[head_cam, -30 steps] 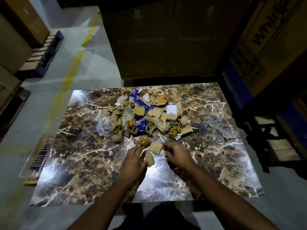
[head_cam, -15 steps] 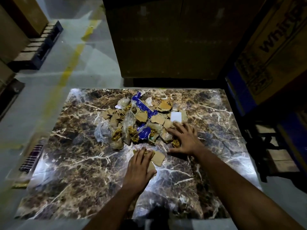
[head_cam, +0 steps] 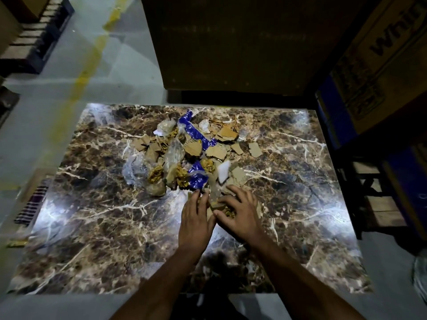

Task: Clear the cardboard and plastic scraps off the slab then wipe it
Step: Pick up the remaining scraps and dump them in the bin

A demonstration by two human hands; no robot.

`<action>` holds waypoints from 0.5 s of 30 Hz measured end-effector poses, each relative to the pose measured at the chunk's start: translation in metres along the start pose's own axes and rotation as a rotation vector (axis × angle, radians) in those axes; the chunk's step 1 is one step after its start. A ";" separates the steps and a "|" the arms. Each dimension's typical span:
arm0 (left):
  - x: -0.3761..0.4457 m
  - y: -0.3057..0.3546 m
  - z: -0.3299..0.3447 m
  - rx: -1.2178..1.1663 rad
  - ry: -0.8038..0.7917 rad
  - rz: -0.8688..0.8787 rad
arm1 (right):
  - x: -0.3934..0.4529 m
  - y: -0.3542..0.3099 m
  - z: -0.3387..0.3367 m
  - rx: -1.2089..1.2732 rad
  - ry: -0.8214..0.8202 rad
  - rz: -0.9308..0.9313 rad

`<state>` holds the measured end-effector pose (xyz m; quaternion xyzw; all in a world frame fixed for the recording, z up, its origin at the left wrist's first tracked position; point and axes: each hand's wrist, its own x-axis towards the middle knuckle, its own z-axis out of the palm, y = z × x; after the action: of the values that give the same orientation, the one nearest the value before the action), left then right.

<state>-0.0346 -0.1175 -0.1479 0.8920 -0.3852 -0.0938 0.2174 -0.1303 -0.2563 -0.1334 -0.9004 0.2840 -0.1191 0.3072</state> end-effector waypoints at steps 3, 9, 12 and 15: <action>0.006 0.009 0.000 -0.160 0.037 -0.028 | -0.006 -0.009 0.016 0.090 0.050 0.033; 0.017 0.036 0.008 -0.689 0.246 -0.308 | 0.000 -0.032 0.040 0.347 0.196 0.201; 0.023 0.044 0.009 -0.831 0.340 -0.368 | 0.004 -0.037 0.038 0.444 0.241 0.254; 0.025 0.055 0.008 -1.027 0.363 -0.471 | 0.007 -0.040 0.032 0.558 0.242 0.312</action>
<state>-0.0554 -0.1718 -0.1293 0.7356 -0.0389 -0.1599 0.6571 -0.0947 -0.2191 -0.1330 -0.7067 0.4091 -0.2498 0.5203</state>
